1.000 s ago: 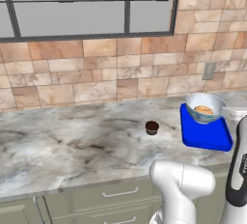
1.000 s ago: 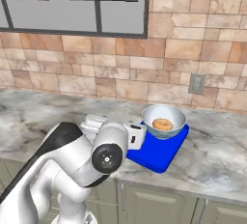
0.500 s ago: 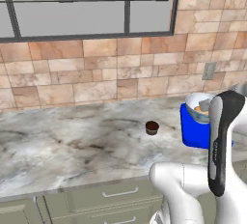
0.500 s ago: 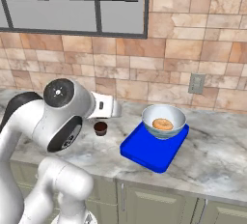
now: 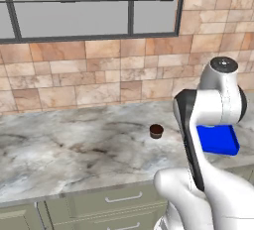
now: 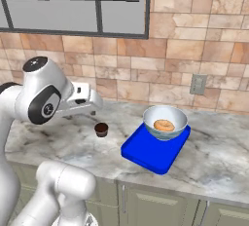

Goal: Place the bowl with donut and the cupcake onto the tray.

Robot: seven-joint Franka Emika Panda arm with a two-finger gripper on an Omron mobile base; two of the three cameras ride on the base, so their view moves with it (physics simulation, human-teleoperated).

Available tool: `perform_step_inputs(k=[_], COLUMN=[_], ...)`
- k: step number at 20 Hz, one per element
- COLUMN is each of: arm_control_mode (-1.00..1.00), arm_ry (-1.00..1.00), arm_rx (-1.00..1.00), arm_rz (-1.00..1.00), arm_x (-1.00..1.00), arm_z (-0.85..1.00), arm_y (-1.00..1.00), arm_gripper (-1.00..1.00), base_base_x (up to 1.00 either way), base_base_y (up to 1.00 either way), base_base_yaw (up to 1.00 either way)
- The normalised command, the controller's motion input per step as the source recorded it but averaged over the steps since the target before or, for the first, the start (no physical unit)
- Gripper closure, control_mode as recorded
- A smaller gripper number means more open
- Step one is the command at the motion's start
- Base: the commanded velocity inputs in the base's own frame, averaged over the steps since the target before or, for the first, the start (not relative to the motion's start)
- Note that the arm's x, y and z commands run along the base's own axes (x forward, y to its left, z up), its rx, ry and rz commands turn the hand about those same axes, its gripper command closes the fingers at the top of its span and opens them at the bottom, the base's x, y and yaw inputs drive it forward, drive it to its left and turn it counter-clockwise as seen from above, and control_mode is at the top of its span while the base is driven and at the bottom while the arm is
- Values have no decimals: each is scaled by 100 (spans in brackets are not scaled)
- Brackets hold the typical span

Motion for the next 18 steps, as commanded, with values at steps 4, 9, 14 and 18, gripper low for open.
perform_step_inputs(k=[4,9,14,18], arm_control_mode=[-100,-100,-100,-100], arm_ry=[9,18,9,1], arm_rx=[2,11,9,1], arm_rz=[0,-1,-3,-5], arm_x=[2,21,46,66], arm_z=[-16,-48,-41,-31], arm_y=[6,16,32,31], arm_gripper=[-100,-100,-100,-100], base_base_x=[0,0,0,0], base_base_y=[0,0,0,0], base_base_yaw=[0,0,0,0])
